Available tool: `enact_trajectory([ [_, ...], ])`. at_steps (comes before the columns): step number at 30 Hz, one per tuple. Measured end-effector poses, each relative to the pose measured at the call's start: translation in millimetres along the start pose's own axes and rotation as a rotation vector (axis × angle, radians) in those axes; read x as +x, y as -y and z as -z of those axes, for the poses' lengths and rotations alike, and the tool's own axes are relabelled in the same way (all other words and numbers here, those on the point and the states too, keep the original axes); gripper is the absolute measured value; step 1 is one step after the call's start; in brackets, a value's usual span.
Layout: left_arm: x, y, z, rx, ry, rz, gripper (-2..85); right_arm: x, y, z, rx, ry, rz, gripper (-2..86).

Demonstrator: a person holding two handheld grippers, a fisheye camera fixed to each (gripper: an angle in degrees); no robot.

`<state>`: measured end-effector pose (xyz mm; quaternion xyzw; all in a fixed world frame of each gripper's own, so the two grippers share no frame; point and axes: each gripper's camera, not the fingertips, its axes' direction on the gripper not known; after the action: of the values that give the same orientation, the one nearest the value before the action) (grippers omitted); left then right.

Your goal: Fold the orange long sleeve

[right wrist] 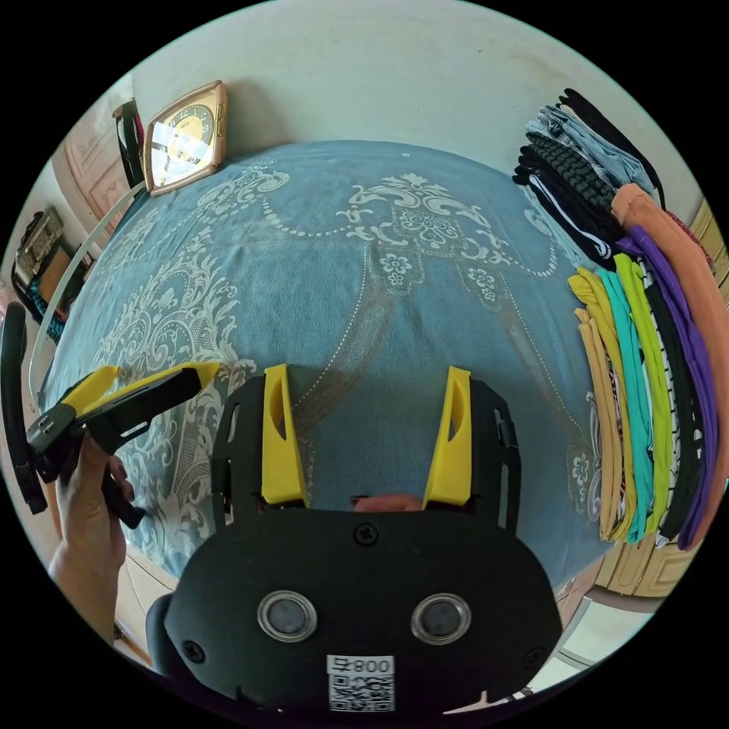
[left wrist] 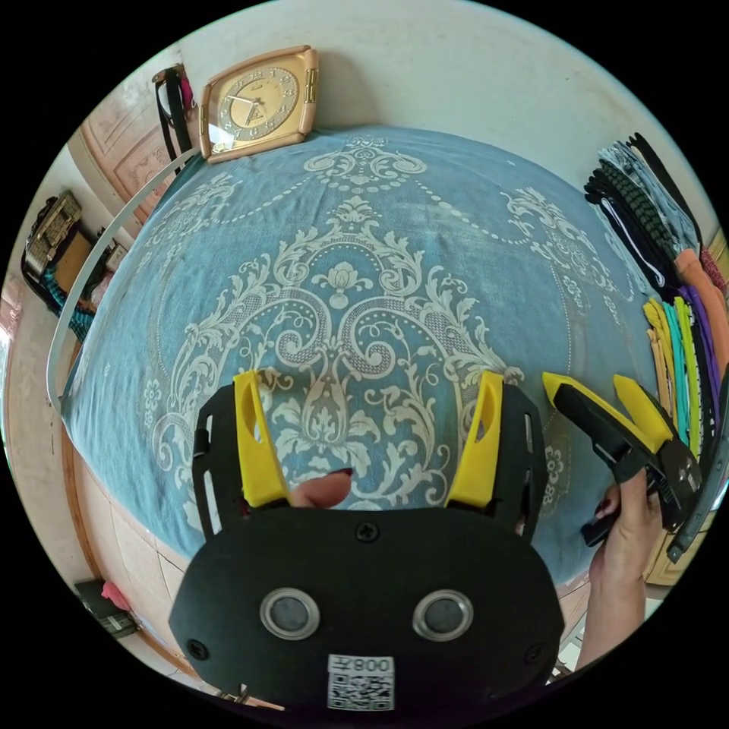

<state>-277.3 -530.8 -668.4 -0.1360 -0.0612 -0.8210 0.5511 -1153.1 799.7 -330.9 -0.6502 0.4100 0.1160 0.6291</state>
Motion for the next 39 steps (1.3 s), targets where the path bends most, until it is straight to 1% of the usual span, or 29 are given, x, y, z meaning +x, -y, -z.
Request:
enact_trajectory([
  [17,-21,-40,-30,0.000,0.003,-0.002,37.1,-44,-30,-23,0.003,-0.005,0.000,27.1],
  [39,-39,-76,-70,-0.002,0.005,-0.005,37.2,-37,-47,-66,0.006,-0.008,0.002,27.1],
])
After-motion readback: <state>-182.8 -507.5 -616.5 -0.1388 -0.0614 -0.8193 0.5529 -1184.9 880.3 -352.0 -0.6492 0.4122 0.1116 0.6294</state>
